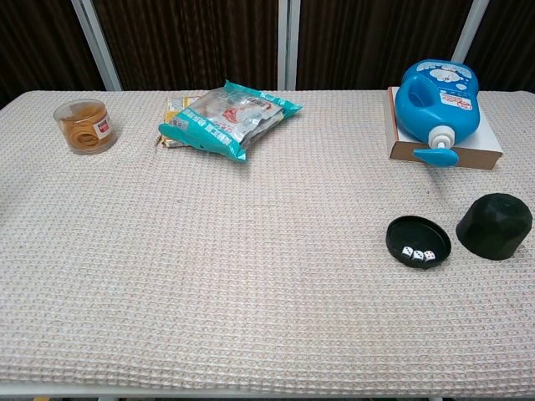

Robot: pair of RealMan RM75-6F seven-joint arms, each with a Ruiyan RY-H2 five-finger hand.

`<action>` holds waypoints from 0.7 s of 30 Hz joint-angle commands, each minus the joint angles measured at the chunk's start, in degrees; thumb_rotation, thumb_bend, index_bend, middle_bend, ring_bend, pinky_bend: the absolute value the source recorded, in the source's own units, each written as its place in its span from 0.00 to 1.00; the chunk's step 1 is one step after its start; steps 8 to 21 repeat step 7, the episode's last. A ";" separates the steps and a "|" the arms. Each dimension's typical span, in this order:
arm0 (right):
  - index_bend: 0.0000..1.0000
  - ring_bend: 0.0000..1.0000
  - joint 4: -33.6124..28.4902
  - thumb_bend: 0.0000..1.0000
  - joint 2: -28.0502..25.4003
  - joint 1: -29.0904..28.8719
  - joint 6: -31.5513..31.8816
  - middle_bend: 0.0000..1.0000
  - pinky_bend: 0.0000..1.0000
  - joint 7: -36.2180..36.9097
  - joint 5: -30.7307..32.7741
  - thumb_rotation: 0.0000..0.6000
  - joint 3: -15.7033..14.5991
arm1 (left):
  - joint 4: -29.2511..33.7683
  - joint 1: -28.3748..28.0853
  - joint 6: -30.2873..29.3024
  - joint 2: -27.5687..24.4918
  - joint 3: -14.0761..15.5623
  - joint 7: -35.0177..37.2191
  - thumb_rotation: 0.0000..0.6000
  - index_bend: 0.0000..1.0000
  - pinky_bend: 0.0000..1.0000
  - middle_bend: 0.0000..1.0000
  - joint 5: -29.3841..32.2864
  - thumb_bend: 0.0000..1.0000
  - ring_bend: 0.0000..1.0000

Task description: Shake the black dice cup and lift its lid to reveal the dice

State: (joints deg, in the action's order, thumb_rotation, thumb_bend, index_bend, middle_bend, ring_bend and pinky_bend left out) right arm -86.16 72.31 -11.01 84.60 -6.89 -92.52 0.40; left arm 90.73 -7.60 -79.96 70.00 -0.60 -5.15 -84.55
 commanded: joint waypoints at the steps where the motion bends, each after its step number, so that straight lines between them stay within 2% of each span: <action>1: 0.00 0.00 -2.66 0.00 -1.30 3.34 1.99 0.00 0.00 -7.62 -0.08 1.00 -1.76 | 0.21 -0.02 -0.71 -0.13 -0.48 -0.10 1.00 0.09 0.19 0.07 -0.16 0.18 0.00; 7: 0.00 0.00 -0.34 0.00 0.43 3.94 2.55 0.00 0.00 -4.28 -1.05 1.00 -2.06 | 0.77 0.32 -1.58 -0.76 -0.55 -0.49 1.00 0.09 0.19 0.07 -0.32 0.17 0.00; 21: 0.00 0.00 -0.34 0.00 0.43 3.94 2.55 0.00 0.00 -4.28 -1.05 1.00 -2.06 | 0.77 0.32 -1.58 -0.76 -0.55 -0.49 1.00 0.09 0.19 0.07 -0.32 0.17 0.00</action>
